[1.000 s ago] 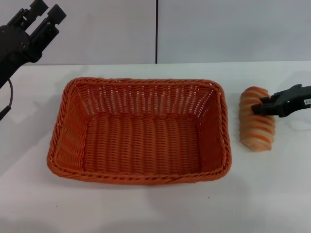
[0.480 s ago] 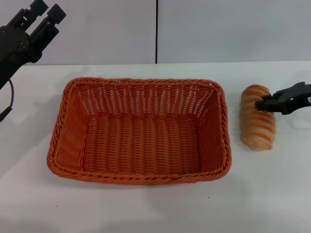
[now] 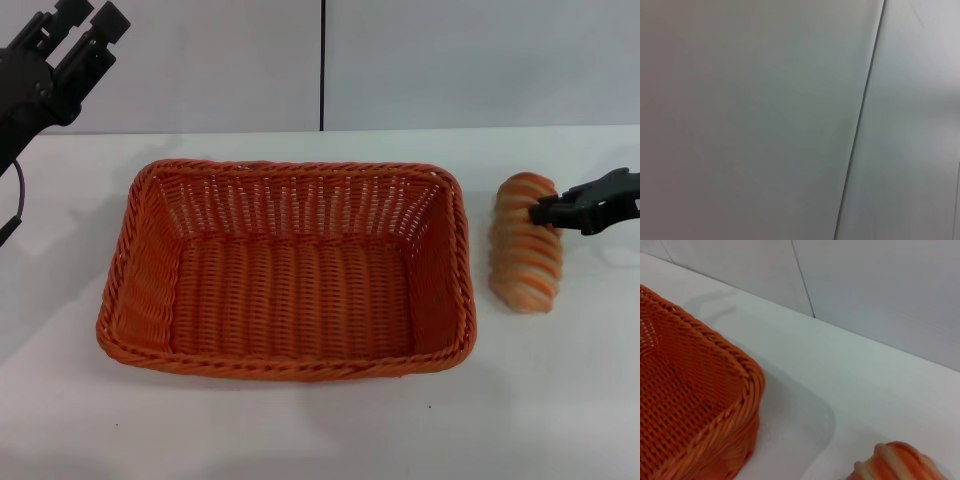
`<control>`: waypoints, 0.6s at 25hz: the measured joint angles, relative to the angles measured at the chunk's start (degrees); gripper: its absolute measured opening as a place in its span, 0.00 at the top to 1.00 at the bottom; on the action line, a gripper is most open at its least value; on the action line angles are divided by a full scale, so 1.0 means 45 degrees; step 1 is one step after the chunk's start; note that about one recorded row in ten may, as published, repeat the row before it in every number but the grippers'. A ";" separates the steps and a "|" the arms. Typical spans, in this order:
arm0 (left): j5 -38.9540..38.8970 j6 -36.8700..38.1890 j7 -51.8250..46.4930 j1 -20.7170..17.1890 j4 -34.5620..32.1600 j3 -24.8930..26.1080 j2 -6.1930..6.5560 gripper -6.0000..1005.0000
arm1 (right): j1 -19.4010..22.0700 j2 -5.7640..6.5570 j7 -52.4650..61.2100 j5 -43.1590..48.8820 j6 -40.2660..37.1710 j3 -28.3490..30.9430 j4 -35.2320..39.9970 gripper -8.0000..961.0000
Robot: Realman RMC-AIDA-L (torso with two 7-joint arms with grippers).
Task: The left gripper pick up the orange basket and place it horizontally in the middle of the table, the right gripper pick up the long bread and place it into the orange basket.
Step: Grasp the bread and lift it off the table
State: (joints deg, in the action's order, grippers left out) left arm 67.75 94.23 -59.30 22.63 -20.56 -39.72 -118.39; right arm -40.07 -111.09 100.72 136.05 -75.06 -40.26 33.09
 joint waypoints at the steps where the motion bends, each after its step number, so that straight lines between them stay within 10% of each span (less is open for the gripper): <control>1: -0.0003 0.0012 0.0011 -0.0002 0.0000 -0.0001 0.0001 0.40 | 0.0000 0.0000 -0.0001 0.0000 0.0000 0.0001 -0.0009 0.84; 15: -0.0039 0.0089 0.0112 0.0059 -0.0001 -0.0001 0.0021 0.40 | 0.0133 0.0001 0.0005 -0.0148 -0.0001 0.0080 0.0061 0.92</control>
State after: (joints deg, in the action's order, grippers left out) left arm 67.58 94.63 -58.80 22.90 -20.57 -39.73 -118.29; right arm -39.47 -111.09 100.74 135.38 -75.06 -39.90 33.36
